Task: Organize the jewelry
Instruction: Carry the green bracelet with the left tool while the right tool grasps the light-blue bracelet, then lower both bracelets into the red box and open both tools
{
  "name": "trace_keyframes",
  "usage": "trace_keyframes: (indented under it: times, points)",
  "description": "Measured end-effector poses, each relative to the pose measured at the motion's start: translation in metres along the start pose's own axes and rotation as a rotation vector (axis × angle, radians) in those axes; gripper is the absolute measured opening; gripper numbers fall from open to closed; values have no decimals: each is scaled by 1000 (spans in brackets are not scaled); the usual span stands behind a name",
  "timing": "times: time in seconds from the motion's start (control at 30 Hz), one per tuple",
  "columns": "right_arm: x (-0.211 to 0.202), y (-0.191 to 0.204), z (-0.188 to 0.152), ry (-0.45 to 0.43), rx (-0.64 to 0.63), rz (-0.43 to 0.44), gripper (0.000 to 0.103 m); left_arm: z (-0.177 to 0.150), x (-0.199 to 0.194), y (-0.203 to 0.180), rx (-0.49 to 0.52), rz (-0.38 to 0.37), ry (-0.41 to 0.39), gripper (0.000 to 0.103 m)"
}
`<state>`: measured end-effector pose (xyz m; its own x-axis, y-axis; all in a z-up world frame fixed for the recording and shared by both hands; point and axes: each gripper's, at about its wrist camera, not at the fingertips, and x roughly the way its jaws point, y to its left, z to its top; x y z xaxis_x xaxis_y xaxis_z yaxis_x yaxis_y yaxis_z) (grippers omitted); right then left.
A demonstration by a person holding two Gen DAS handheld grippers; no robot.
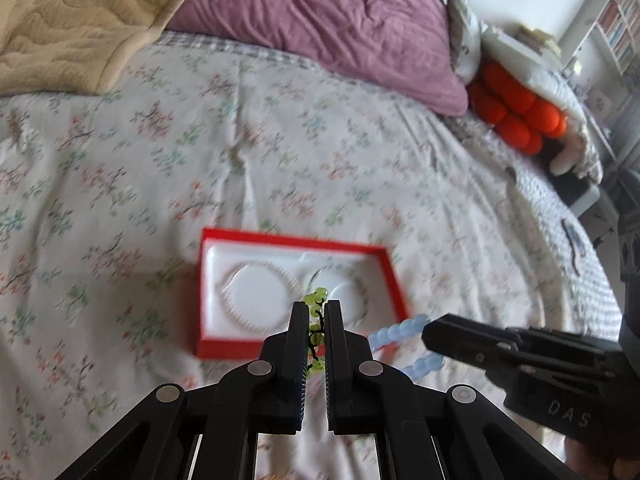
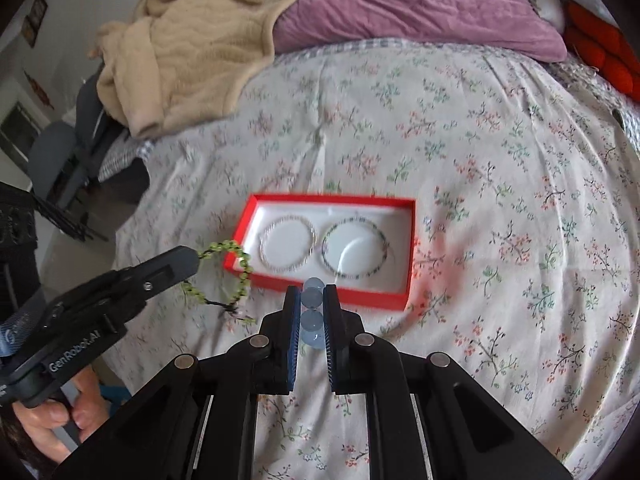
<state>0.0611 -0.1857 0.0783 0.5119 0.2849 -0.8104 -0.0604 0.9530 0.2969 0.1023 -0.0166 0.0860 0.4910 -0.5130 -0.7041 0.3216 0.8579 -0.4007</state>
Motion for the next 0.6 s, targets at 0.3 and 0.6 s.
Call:
trace_keyframes:
  times: [0.3, 0.6]
  points:
    - [-13, -12, 19, -64, 34, -3, 12, 21, 21, -11, -35, -80, -25, 1]
    - [-16, -15, 32, -117, 32, -33, 12, 23, 70, 17, -66, 49, 27, 1]
